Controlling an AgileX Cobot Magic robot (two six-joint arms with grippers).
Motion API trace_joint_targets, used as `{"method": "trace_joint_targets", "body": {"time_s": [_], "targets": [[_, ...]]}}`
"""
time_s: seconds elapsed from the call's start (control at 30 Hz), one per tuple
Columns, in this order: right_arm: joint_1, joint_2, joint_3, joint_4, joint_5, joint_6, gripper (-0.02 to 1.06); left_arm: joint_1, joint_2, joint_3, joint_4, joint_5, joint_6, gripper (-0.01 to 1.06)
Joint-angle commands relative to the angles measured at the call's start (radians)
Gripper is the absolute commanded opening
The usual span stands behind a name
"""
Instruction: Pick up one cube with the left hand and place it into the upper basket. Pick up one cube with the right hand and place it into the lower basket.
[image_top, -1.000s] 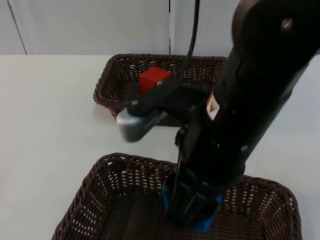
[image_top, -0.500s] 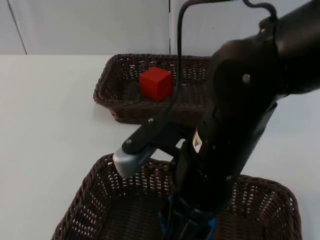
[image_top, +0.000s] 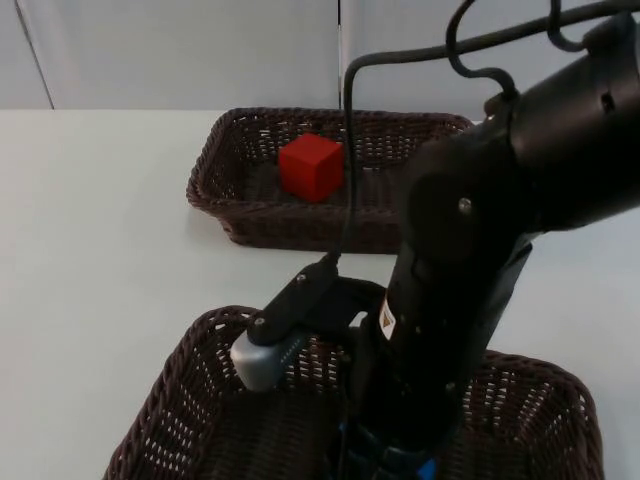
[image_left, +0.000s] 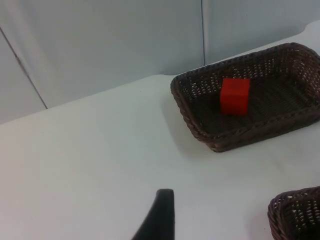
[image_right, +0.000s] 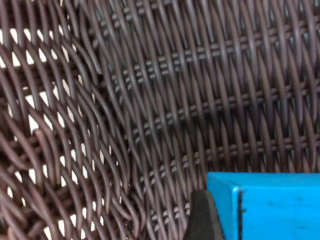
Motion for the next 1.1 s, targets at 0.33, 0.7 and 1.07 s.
{"method": "trace_joint_targets", "body": {"time_s": [0.33,0.7,1.07], "targets": [[0.001,0.000,-0.001,0.021,-0.002,0.007,0.70,0.002,-0.006,0.004,-0.011,-0.004,-0.006,0.83],[0.001,-0.045,-0.001,0.049,0.031,0.001,0.70,0.002,-0.006,0.004,-0.011,-0.004,-0.006,0.83],[0.001,-0.309,-0.001,0.043,-0.052,-0.003,0.70,0.002,-0.006,0.004,-0.011,-0.004,-0.006,0.83]]}}
